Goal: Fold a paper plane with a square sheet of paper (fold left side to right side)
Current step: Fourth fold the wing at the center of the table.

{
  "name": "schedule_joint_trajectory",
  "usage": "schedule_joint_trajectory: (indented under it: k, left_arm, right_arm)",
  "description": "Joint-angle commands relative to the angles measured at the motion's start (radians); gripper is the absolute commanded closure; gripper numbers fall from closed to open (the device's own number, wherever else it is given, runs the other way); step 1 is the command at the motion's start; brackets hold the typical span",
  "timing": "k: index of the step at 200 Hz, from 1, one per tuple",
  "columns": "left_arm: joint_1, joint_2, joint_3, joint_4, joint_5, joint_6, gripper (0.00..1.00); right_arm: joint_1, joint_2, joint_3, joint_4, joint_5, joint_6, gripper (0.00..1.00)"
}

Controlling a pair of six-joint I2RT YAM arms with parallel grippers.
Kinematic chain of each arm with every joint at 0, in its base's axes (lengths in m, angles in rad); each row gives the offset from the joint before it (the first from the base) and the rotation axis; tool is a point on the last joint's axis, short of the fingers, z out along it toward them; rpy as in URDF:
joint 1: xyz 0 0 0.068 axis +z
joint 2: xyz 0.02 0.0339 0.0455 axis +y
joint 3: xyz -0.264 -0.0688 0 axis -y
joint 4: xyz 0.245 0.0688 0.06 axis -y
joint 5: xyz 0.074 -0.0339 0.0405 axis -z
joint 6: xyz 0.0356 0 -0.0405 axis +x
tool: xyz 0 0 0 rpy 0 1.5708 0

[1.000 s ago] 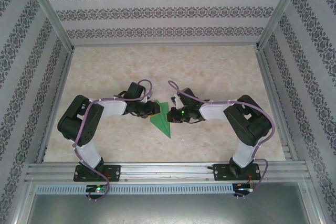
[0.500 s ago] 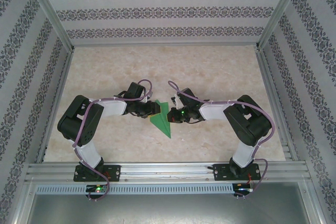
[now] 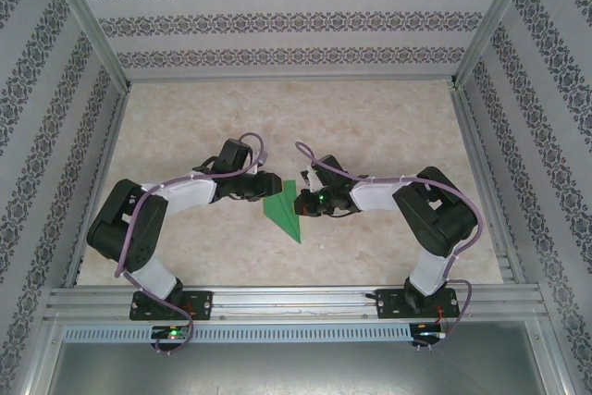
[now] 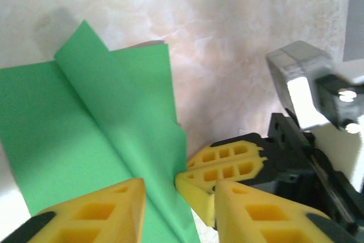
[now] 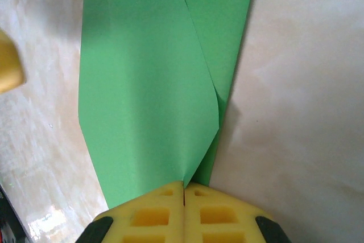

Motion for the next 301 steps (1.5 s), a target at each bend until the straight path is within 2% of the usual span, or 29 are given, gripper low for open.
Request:
schedule_joint_trajectory:
  k: [1, 31, 75, 162, 301]
  left_arm:
    - [-0.013, -0.014, 0.008, -0.019, 0.035, 0.012, 0.73]
    - [-0.032, 0.025, 0.017, 0.019, 0.093, -0.005, 0.87]
    - [-0.057, 0.103, 0.062, 0.002, 0.104, -0.006, 0.97]
    - [-0.060, 0.186, 0.076, -0.021, 0.054, 0.020, 1.00]
    - [-0.059, 0.219, 0.058, -0.072, -0.031, 0.047, 1.00]
  right_arm:
    - [0.009, 0.067, -0.029, -0.073, 0.115, 0.003, 1.00]
    - [0.011, 0.076, -0.027, -0.081, 0.121, 0.009, 1.00]
    - [0.017, 0.086, -0.026, -0.096, 0.127, 0.008, 1.00]
    - [0.023, 0.095, -0.012, -0.134, 0.140, -0.010, 1.00]
    - [0.026, 0.095, -0.005, -0.165, 0.150, -0.023, 1.00]
